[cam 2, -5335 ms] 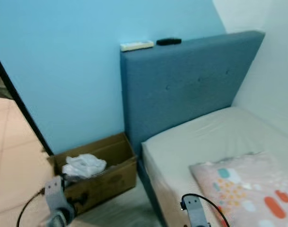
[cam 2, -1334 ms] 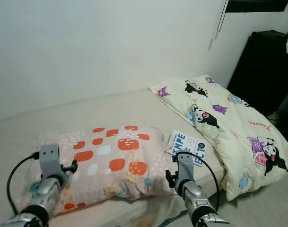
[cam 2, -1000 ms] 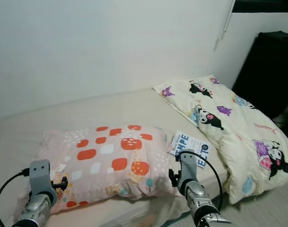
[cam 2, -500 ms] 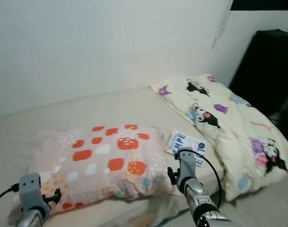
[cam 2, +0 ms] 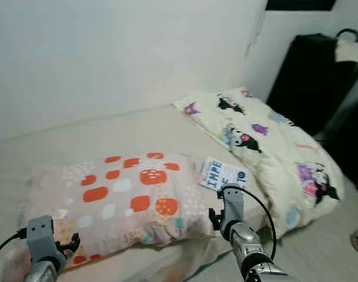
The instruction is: Clean up the room
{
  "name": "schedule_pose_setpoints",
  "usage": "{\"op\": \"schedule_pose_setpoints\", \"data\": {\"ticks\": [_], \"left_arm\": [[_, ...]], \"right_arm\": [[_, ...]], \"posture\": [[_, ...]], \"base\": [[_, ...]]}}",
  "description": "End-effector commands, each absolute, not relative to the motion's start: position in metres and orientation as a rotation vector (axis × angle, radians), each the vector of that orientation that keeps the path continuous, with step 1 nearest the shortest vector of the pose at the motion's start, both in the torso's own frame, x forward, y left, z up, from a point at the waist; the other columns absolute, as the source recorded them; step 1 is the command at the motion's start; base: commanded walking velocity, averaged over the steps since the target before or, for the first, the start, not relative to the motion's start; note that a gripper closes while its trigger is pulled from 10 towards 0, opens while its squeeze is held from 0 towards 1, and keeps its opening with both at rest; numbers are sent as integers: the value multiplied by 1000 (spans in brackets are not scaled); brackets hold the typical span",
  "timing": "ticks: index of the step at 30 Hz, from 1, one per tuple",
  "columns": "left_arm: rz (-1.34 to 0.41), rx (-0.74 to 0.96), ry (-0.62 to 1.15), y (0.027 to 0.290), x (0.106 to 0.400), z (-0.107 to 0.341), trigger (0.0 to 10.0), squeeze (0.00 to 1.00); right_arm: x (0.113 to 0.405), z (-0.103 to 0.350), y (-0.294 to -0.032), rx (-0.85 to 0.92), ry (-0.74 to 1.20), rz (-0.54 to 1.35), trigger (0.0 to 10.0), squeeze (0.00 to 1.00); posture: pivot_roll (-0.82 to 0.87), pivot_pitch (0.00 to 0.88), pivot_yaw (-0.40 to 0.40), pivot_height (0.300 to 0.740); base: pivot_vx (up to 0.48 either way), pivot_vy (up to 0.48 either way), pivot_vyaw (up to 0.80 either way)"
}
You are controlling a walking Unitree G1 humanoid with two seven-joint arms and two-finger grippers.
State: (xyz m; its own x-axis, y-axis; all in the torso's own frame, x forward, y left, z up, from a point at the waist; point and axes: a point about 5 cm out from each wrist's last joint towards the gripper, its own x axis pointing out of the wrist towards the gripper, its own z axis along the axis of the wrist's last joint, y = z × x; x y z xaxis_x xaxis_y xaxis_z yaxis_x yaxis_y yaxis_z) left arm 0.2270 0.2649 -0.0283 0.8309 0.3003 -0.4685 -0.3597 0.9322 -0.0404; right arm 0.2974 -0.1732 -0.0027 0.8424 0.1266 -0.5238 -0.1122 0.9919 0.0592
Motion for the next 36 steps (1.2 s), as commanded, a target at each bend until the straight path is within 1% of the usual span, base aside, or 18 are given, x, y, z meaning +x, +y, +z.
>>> {"op": "schedule_pose_setpoints", "data": {"ticks": [1, 5, 9, 12, 14, 20, 29, 36], "left_arm": [[356, -155, 480, 260, 228, -30, 10000, 0], [378, -156, 488, 262, 228, -30, 10000, 0], [398, -156, 499, 264, 225, -32, 10000, 0], [429, -159, 523, 268, 217, -36, 10000, 0], [446, -160, 541, 270, 210, -40, 10000, 0], [464, -192, 568, 270, 201, -46, 10000, 0], [413, -235, 535, 262, 209, -43, 10000, 0], [377, -335, 494, 253, 221, -39, 10000, 0]], "right_arm": [[297, -3, -177, 24, 555, 117, 10000, 0], [297, -3, -175, 18, 556, 131, 10000, 0], [296, -4, -173, 15, 559, 141, 10000, 0], [295, -5, -172, 11, 566, 148, 10000, 0], [296, -4, -170, 12, 564, 154, 10000, 0], [297, -4, -168, 14, 564, 158, 10000, 0], [295, -5, -166, 15, 571, 162, 10000, 0], [296, -5, -164, 34, 568, 158, 10000, 0]], "posture": [[15, 26, -90, 732], [15, 35, -92, 732], [22, 23, -97, 732], [31, 19, -108, 732], [35, 32, -108, 732], [42, 28, -111, 732], [49, 30, -115, 732], [37, 34, -103, 732]], "base": [[0, 0, 0], [0, 0, 0], [0, 0, 0], [0, 0, 0], [0, 0, 0], [0, 0, 0], [0, 0, 0], [0, 0, 0]]}}
